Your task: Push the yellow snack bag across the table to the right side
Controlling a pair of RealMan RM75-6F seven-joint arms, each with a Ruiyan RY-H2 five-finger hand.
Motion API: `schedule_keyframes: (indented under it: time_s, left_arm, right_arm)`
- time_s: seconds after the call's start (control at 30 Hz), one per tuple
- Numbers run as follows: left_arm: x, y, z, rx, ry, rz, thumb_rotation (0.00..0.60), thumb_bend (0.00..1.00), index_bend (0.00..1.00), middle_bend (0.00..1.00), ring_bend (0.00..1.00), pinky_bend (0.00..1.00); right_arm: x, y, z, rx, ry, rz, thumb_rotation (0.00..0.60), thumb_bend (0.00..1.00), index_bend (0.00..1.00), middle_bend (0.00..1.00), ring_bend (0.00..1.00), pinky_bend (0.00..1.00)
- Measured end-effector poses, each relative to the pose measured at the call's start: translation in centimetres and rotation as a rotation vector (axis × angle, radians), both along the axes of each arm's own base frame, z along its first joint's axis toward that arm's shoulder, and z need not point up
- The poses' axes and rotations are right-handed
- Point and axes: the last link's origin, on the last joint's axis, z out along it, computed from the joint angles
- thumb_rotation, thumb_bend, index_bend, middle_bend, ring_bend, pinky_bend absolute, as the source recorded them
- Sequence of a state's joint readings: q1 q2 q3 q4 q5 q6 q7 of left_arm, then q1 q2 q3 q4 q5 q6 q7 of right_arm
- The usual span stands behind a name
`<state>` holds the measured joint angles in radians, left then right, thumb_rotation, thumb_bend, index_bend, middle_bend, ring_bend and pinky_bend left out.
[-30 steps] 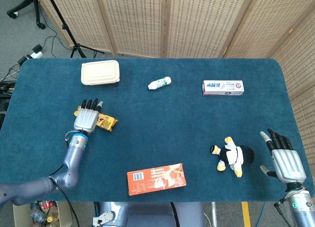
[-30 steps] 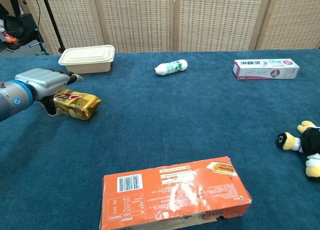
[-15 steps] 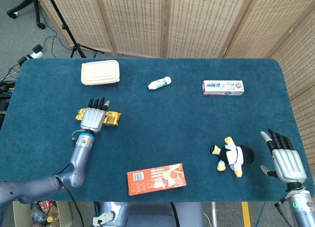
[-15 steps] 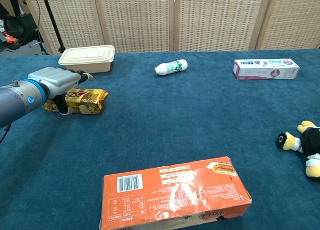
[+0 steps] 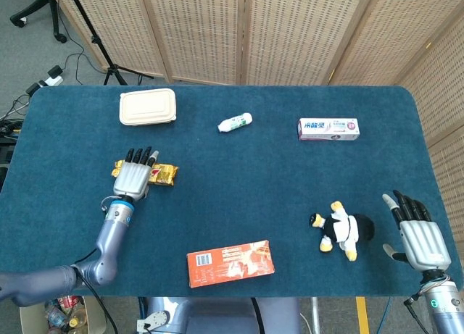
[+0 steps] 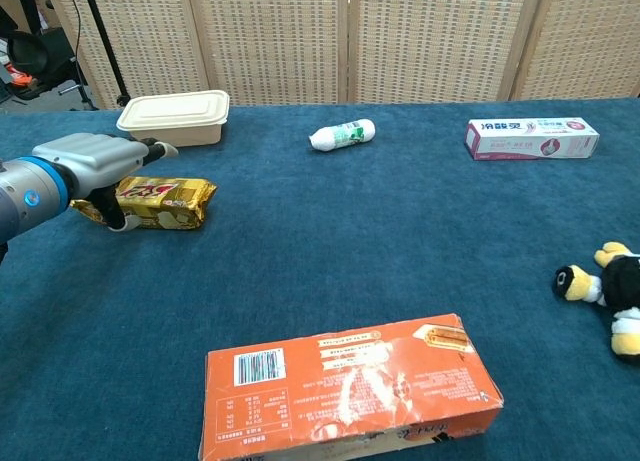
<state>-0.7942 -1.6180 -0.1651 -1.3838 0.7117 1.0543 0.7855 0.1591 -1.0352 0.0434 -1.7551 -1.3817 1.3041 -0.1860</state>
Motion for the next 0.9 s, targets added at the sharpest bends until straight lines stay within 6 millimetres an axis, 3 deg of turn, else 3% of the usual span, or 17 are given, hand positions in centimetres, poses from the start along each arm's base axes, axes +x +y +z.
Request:
schedule_keyframes:
  time_s: [0.27, 0.6, 0.73, 0.9]
  left_arm:
    - [1.2, -2.1, 3.0, -0.037, -0.232, 0.139, 0.6, 0.34, 0.0, 0.0, 0.0, 0.01]
    - [-0.2, -3.3, 9.7, -0.06, -0.66, 0.641, 0.6, 0.34, 0.0, 0.0, 0.0, 0.01]
    - [-0.6, -3.5, 12.5, -0.065, -0.792, 0.751, 0.6, 0.34, 0.0, 0.0, 0.0, 0.01]
    - [-1.4, -3.4, 14.0, -0.077, -0.911, 0.826, 0.6, 0.33, 0.0, 0.0, 0.0, 0.01]
  right_arm:
    - [0.6, 0.4, -0.1, 0.007, -0.002, 0.024, 0.6, 0.24, 0.01, 0.0, 0.0, 0.08]
    - [1.1, 0.8, 0.3, -0.003, -0.011, 0.043, 0.6, 0.23, 0.01, 0.0, 0.0, 0.08]
    - [1.2, 0.9, 0.3, -0.006, -0.013, 0.051, 0.6, 0.23, 0.01, 0.0, 0.0, 0.08]
    - [1.3, 0.9, 0.1, 0.001, -0.007, 0.052, 0.6, 0.23, 0.01, 0.0, 0.0, 0.08]
